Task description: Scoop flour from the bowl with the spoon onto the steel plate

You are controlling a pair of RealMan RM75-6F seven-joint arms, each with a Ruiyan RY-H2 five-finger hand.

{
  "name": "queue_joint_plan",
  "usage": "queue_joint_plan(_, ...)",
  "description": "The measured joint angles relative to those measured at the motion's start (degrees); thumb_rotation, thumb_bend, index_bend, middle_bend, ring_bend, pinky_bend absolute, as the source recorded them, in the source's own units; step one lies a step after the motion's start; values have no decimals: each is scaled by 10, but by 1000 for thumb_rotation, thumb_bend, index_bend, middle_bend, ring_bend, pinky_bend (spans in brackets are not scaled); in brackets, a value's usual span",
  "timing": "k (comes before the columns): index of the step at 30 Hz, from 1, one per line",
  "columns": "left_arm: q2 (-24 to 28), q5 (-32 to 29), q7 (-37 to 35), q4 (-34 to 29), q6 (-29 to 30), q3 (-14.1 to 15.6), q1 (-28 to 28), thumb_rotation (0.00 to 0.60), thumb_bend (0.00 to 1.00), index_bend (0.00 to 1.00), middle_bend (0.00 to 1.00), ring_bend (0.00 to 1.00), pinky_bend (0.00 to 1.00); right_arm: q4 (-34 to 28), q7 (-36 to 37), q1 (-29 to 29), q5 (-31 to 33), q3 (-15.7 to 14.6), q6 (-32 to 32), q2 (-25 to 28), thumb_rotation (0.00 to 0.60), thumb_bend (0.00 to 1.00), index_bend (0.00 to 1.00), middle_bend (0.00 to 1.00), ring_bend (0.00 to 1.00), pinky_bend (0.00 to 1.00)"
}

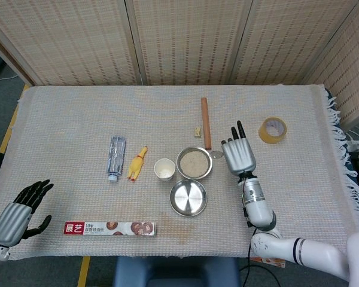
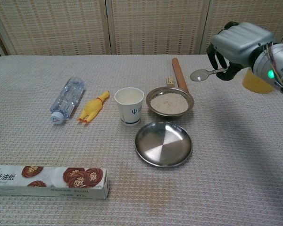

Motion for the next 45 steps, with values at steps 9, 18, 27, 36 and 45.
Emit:
queue_joint_plan(9, 7, -1, -25, 3, -1, 0, -1, 600, 409, 0, 0, 13, 121, 39, -127, 68, 69, -8, -9, -44, 600, 344, 915, 568, 126, 0)
queue_joint_plan(18, 8, -1, -26, 5, 2, 0, 1, 600, 410, 0, 0, 13, 121, 68, -176, 103, 120, -36, -3, -75, 600, 345, 915, 568, 126, 0)
queue_joint_plan(27, 6, -3, -21, 4, 1, -2, 1, 600, 410, 0, 0, 13, 122, 83, -181, 117, 135, -44, -5, -89, 600, 346, 917, 569, 127, 0)
queue_joint_plan(36, 7, -7, -23, 5, 1, -4, 1, 600, 409, 0, 0, 13, 122, 118, -191, 138, 148, -51, -6, -123, 600, 346, 918, 569, 127, 0)
queue_joint_plan(45, 7, -9, -27, 8, -1, -5, 1, 600, 410, 0, 0, 13, 122, 146, -176, 149, 154, -55, -16, -145, 600, 347, 922, 569, 127, 0)
